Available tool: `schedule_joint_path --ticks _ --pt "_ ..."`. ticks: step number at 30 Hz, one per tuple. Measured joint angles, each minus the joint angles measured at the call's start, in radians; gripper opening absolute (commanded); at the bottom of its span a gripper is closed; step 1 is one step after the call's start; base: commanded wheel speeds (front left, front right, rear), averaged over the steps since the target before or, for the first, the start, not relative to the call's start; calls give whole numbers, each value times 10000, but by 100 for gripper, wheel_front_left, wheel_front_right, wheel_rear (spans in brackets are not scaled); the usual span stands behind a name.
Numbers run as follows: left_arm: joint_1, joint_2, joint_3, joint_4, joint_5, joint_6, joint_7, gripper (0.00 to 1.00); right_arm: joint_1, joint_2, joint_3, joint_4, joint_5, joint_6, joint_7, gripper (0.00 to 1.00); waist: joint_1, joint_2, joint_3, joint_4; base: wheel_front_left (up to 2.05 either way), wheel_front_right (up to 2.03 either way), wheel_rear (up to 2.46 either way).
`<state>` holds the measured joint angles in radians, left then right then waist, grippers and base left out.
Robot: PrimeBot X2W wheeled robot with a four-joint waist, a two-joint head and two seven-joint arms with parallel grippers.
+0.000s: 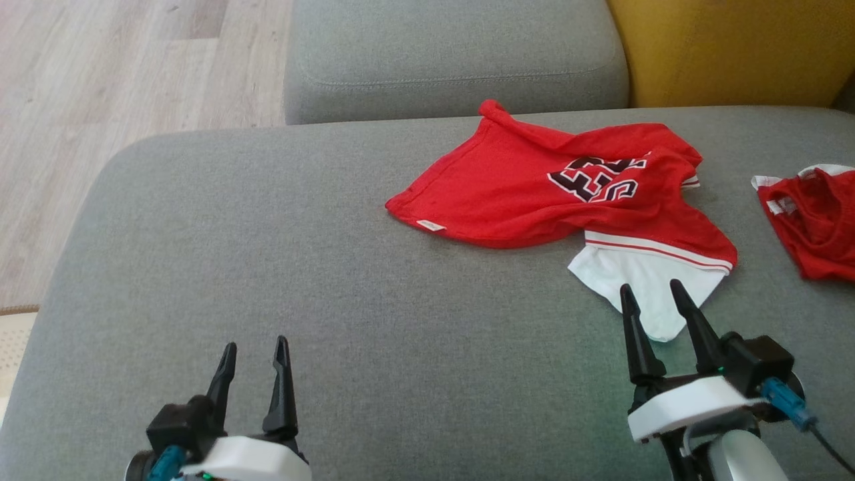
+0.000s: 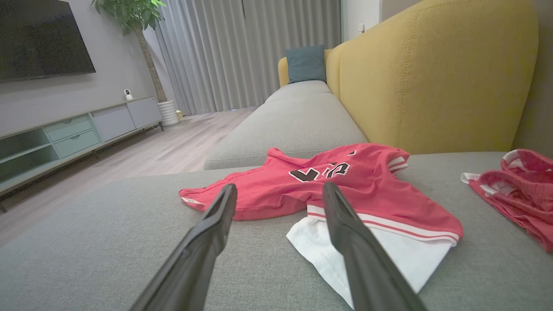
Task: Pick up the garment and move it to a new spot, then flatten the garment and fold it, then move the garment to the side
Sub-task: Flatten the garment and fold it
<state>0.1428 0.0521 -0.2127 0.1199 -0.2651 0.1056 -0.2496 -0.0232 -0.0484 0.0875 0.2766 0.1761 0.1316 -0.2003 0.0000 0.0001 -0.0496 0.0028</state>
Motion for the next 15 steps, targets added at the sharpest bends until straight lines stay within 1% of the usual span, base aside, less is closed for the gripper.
schedule_joint_path --ticks 15 --pt "0 0 -6 -21 88 -2 0 100 2 0 -12 -2 -2 0 157 100 0 0 26 36 0 0 0"
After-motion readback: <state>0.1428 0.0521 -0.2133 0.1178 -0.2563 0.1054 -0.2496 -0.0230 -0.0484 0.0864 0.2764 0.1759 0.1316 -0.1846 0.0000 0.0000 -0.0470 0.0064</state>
